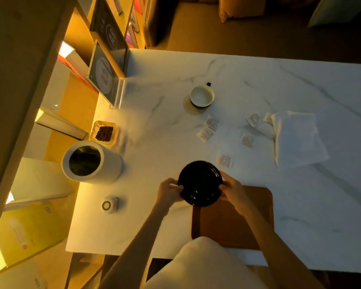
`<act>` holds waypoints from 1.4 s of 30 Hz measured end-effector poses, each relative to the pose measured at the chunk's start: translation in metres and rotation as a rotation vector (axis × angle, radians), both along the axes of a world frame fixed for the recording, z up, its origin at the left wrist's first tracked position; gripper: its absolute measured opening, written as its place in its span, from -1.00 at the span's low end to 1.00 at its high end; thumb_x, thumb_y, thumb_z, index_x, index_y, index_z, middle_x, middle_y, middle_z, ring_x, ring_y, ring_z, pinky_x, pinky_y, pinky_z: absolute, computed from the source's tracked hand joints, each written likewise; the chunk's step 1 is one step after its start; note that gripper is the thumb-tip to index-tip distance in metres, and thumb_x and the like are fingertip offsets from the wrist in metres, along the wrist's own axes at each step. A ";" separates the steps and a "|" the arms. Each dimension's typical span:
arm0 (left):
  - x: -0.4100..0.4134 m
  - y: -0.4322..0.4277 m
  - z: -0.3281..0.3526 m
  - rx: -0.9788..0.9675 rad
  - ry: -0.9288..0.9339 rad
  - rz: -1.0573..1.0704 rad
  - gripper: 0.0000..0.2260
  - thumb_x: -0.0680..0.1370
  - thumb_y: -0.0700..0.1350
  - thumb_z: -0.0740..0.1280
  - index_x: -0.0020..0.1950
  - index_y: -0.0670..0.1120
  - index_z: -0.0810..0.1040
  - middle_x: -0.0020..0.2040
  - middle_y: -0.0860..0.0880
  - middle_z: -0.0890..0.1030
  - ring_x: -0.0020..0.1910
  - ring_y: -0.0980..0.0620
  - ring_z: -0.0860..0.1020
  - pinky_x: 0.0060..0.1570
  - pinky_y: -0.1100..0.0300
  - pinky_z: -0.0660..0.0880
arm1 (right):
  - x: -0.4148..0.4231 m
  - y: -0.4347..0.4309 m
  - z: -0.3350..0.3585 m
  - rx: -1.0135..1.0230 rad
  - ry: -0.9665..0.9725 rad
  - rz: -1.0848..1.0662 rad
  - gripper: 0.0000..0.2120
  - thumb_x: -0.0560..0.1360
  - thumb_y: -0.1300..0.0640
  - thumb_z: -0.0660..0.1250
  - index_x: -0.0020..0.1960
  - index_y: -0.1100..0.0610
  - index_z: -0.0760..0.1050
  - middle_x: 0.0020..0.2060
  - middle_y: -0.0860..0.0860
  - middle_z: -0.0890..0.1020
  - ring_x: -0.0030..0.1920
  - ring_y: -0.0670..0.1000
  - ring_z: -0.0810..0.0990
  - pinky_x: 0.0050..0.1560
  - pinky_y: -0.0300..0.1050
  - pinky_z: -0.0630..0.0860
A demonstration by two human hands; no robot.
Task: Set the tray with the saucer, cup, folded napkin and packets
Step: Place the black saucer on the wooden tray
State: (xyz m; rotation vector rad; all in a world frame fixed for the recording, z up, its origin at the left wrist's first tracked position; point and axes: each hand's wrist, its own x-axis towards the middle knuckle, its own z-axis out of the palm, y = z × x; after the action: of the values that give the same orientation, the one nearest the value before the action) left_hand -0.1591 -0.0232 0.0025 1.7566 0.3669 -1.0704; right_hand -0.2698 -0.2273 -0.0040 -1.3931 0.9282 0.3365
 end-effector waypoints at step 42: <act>-0.132 -0.024 -0.068 0.303 -0.114 -0.096 -0.84 0.61 -0.18 0.27 0.19 -0.11 0.48 0.02 -0.16 0.60 -0.02 -0.16 0.63 0.03 -0.18 0.61 | -0.138 0.016 -0.062 -0.355 0.121 -0.101 -0.66 0.56 0.12 0.29 0.33 0.06 0.49 0.27 0.02 0.58 0.30 0.06 0.50 0.34 0.04 0.41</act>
State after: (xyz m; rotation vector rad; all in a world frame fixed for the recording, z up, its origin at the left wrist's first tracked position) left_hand -0.2914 -0.0476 -0.0659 2.1133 0.3919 -1.0163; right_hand -0.4083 -0.2109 -0.0663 -1.6539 1.1955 0.1855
